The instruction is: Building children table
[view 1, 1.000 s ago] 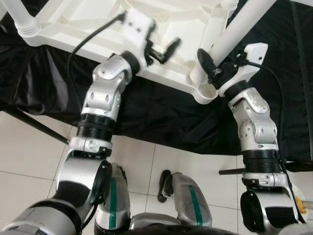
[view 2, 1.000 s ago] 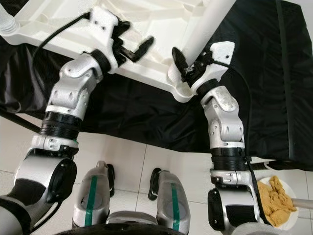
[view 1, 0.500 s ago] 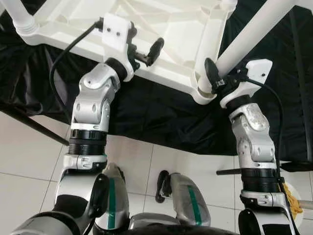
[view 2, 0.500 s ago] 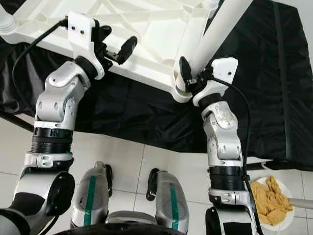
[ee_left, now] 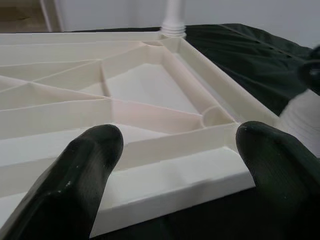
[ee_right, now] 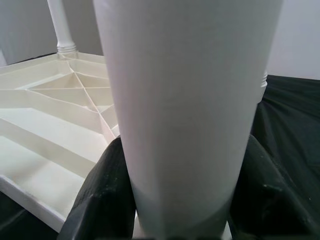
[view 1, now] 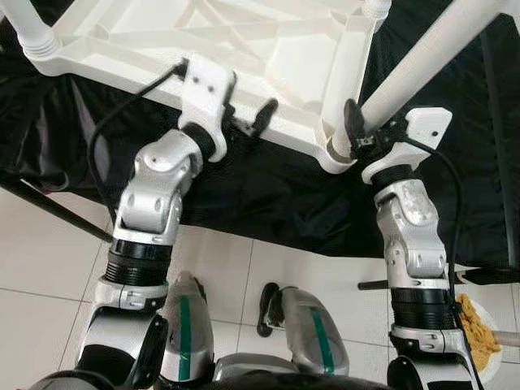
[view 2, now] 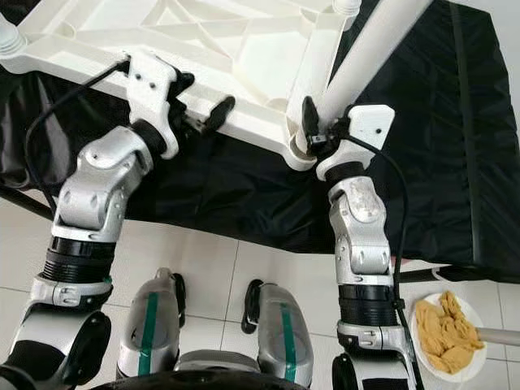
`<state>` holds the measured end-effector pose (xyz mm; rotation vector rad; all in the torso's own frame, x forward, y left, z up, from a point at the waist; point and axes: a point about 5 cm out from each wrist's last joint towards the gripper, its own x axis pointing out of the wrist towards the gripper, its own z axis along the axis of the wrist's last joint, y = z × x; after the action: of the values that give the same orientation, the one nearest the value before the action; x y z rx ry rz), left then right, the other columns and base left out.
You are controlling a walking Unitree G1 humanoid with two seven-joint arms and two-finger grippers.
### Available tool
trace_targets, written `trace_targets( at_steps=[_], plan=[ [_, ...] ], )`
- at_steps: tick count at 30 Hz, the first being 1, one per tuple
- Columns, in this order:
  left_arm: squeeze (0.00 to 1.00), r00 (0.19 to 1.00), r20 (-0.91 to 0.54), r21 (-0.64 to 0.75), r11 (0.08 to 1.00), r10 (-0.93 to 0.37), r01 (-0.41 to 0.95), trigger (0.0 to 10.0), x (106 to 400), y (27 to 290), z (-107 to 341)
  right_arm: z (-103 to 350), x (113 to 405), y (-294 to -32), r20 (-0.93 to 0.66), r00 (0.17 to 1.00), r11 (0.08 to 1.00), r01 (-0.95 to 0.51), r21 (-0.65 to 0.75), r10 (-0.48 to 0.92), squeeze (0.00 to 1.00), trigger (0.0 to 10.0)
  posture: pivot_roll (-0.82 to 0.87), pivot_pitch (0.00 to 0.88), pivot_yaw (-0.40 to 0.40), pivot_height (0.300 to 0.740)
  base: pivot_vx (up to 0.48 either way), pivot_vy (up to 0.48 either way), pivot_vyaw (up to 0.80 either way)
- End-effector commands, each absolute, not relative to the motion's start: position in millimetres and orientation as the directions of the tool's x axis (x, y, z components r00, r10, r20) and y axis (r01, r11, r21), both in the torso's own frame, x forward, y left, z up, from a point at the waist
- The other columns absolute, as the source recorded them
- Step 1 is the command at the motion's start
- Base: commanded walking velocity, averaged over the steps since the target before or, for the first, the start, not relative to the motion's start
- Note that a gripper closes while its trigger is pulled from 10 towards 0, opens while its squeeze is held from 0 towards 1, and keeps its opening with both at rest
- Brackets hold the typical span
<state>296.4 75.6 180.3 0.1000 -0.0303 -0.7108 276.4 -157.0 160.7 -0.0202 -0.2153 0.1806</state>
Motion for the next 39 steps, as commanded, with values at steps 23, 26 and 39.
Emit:
trace_targets(
  at_steps=[23, 26, 39],
  plan=[
    [0.0, 0.677, -0.052, 0.144, 0.666, -0.734, 0.732, 10.0, 282, 73, 182, 144, 273, -150, 0.077, 0.955, 0.951, -0.275, -0.144, 0.288, 0.0, 10.0, 0.11, 0.108, -0.098, 0.74, 0.0, 0.0, 0.0],
    [0.0, 0.666, -0.056, 0.162, 0.652, -0.744, 0.741, 10.0, 280, 74, 182, 144, 273, -150, 0.074, 0.955, 0.952, -0.275, -0.133, 0.286, 0.0, 10.0, 0.11, 0.108, -0.101, 0.74, 0.0, 0.0, 0.0],
    [0.0, 0.543, -0.159, 0.234, 0.503, -0.824, 0.832, 10.0, 257, 71, 168, 140, 272, -159, 0.047, 0.954, 0.946, -0.287, -0.153, 0.297, 0.0, 10.0, 0.11, 0.105, -0.101, 0.74, 0.0, 0.0, 0.0]
  ],
)
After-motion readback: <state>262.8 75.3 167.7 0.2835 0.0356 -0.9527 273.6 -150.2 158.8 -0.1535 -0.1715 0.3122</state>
